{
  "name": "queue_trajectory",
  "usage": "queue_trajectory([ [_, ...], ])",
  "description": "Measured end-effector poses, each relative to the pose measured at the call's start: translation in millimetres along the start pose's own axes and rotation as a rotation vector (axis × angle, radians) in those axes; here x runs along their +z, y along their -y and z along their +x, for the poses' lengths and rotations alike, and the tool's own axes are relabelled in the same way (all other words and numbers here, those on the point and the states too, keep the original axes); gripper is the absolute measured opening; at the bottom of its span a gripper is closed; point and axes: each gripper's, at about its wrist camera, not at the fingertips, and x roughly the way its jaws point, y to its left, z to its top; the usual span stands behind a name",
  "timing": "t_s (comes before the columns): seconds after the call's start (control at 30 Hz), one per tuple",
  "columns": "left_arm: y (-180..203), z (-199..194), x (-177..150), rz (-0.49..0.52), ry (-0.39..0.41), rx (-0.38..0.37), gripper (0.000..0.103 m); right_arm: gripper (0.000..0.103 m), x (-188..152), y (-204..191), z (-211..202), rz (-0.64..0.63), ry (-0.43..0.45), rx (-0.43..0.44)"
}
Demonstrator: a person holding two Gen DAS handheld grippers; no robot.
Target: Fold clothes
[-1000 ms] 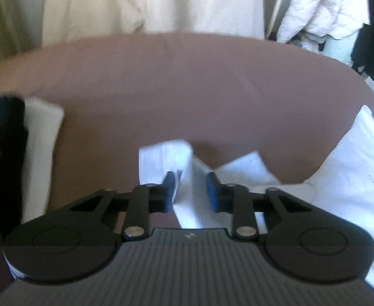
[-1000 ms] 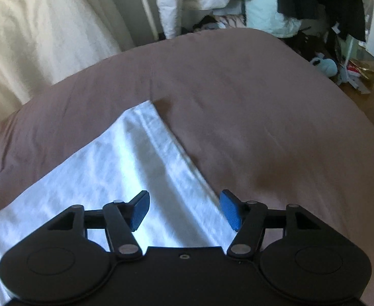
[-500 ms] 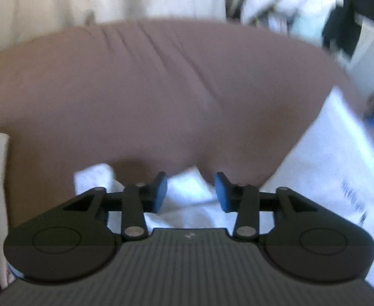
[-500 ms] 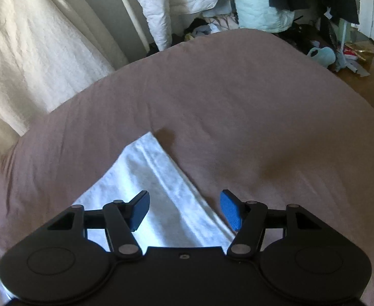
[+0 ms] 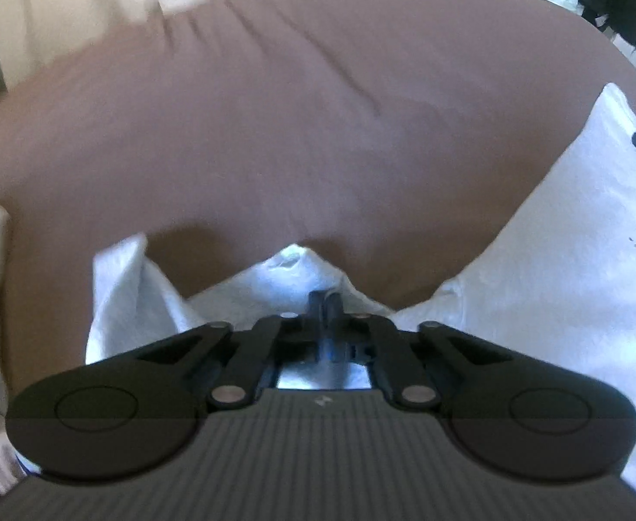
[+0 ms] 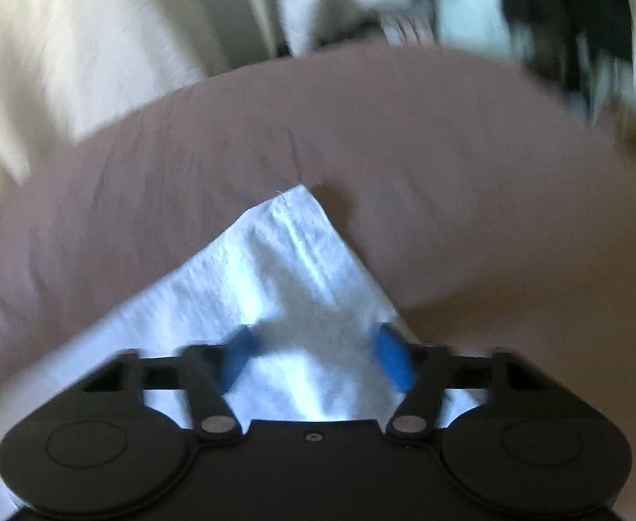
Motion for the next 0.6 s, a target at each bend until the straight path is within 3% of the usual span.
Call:
queue_trajectory([
  [0.03, 11, -11, 1, 0.05, 0.073, 0.081, 0.0, 0.002, -1, -8, -3, -0.057, 0.037, -0.029],
  [0.1, 28, -30, 9, 0.135, 0.236, 0.238, 0.0, 0.0, -3, -15, -17, -0.1, 0.127, -0.078],
  [0.17, 33, -45, 19, 0.121, 0.375, 0.337, 0.0, 0.0, -4, -20, -36, -0.117, 0.22, -0.197],
  [0.23, 31, -51, 31, 0.072, 0.451, 0.389, 0.001, 0.0, -3, -16, -49, -0.141, 0.285, -0.301],
  [0.3, 21, -48, 37, 0.001, 0.43, 0.321, 0.005, 0.006, 1, -5, -50, -0.129, 0.26, -0.309],
  [0.33, 14, -46, 39, -0.038, 0.404, 0.268, 0.007, 0.009, 2, 7, -50, -0.069, 0.223, -0.239],
  [0.37, 6, -41, 40, -0.075, 0.369, 0.225, 0.017, 0.011, 4, 18, -49, -0.009, 0.185, -0.169],
  [0.4, -4, -33, 40, -0.107, 0.329, 0.198, 0.023, 0.03, 3, 29, -47, 0.048, 0.146, -0.107],
  [0.43, -15, -29, 39, -0.133, 0.303, 0.178, 0.034, 0.042, 0, 38, -44, 0.095, 0.11, -0.068],
  [0.47, -25, -28, 34, -0.15, 0.29, 0.172, 0.041, 0.051, -6, 46, -42, 0.131, 0.084, -0.046],
  [0.53, -42, -31, 20, -0.151, 0.27, 0.215, 0.047, 0.052, -17, 58, -38, 0.162, 0.043, -0.013],
  [0.6, -55, -35, 4, -0.08, 0.266, 0.3, 0.051, 0.052, -26, 71, -34, 0.139, -0.007, 0.016],
])
